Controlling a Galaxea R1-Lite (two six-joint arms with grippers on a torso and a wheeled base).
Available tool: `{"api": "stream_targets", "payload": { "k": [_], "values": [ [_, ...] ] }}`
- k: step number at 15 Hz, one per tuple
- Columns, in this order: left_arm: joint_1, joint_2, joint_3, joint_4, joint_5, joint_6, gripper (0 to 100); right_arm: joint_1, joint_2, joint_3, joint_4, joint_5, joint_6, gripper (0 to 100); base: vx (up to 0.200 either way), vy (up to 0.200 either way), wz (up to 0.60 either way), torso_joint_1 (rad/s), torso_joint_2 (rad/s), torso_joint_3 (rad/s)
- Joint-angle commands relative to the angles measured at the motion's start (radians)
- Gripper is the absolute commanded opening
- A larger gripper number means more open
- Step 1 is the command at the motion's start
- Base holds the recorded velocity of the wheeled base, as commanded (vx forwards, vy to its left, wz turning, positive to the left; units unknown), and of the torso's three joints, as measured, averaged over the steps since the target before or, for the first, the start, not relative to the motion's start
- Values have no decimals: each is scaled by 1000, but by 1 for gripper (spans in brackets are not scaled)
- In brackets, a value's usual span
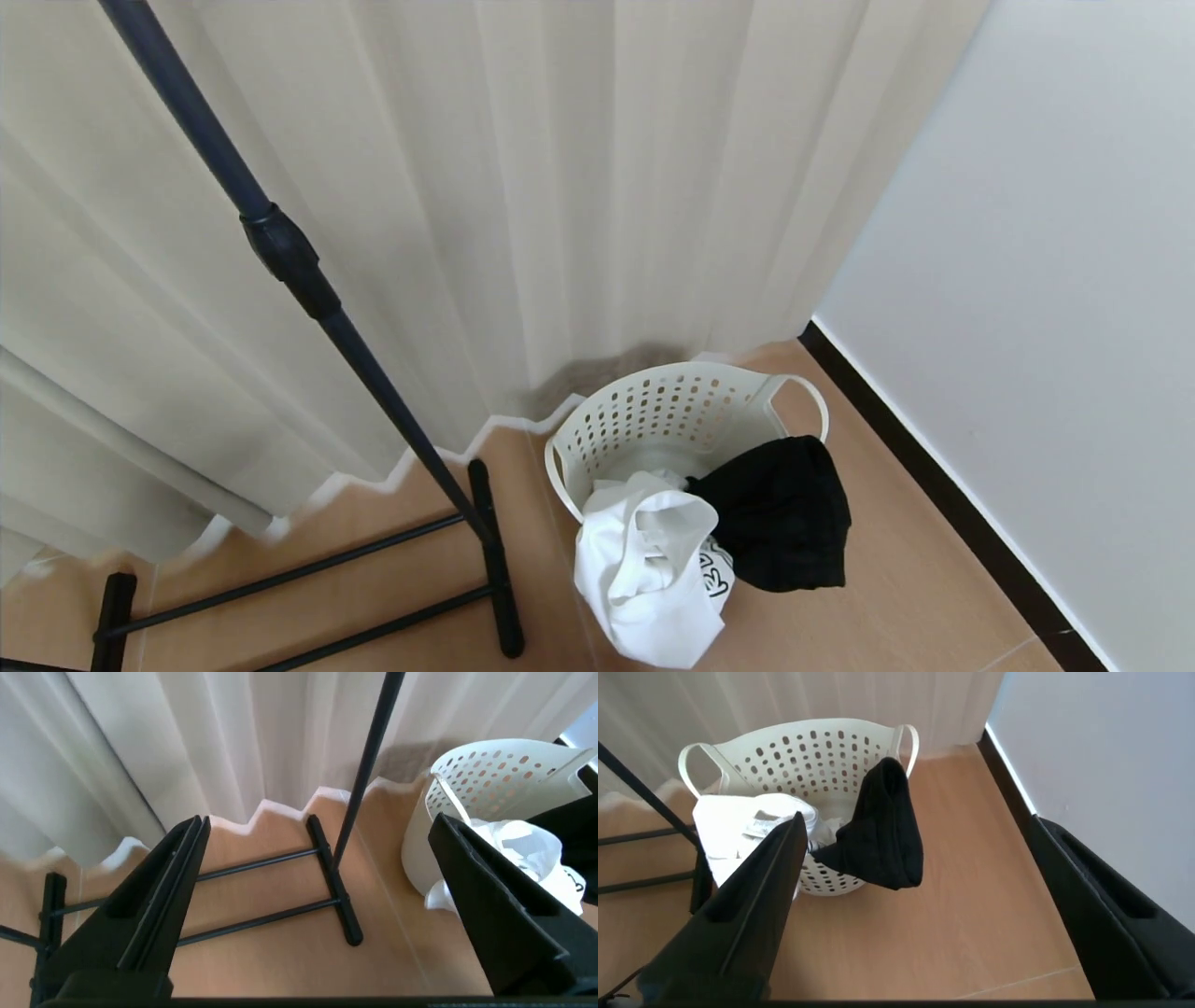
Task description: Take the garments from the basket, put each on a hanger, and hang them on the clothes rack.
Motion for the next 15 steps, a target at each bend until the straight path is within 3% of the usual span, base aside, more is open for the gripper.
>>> {"api": "stream_targets", "payload": {
  "k": [1,15],
  "values": [
    [0,1,0,0,1,0,100,0,-1,0,0,0,-1,100,0,0,0,-2,-2,-203],
    [0,1,0,0,1,-1,100,0,-1,0,0,0,0,100,0,0,0,3,3,-197]
  ]
}}
